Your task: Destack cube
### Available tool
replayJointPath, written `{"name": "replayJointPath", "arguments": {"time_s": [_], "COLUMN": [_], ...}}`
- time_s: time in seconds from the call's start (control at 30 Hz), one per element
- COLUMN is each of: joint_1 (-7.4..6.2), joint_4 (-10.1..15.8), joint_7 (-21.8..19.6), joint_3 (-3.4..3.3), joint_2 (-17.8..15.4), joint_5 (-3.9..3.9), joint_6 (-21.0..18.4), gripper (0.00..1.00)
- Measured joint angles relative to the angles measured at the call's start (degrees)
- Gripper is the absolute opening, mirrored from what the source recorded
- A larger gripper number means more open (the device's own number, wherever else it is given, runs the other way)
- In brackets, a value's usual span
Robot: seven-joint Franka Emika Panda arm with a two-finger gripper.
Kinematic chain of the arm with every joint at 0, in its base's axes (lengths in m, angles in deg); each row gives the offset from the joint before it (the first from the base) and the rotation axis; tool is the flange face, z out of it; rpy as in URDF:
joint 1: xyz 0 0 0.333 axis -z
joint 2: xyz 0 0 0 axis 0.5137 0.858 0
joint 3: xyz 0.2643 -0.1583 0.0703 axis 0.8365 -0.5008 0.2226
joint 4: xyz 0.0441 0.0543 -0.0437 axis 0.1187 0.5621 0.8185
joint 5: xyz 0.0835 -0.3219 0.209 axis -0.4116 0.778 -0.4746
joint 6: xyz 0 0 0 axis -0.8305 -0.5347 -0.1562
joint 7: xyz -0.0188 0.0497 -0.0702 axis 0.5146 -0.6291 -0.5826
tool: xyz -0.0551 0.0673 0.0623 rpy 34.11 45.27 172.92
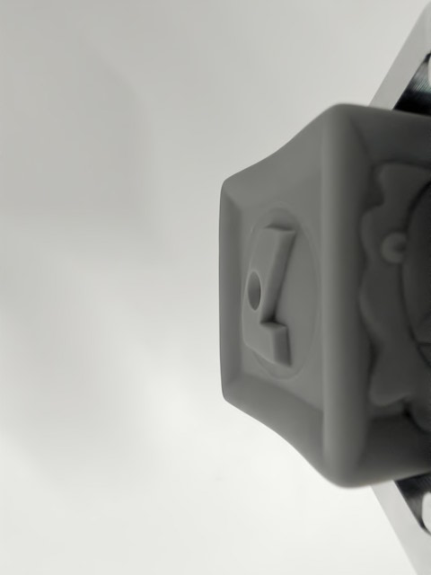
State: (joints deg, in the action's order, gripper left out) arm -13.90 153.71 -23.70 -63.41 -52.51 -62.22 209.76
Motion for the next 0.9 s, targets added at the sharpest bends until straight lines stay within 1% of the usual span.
{"name": "replayJointPath", "arguments": {"time_s": [0.43,0.7,0.9], "joint_1": [0.29,0.53,0.8], "joint_4": [-0.54,-0.97,-1.42], "joint_7": [0.58,0.88,0.96], "joint_3": [0.46,0.74,1.08], "joint_2": [4.36,6.64,8.33], "joint_5": [-0.88,-1.22,-1.33], "joint_6": [3.8,5.68,6.92], "gripper": [0.0,0.0,0.0]}}
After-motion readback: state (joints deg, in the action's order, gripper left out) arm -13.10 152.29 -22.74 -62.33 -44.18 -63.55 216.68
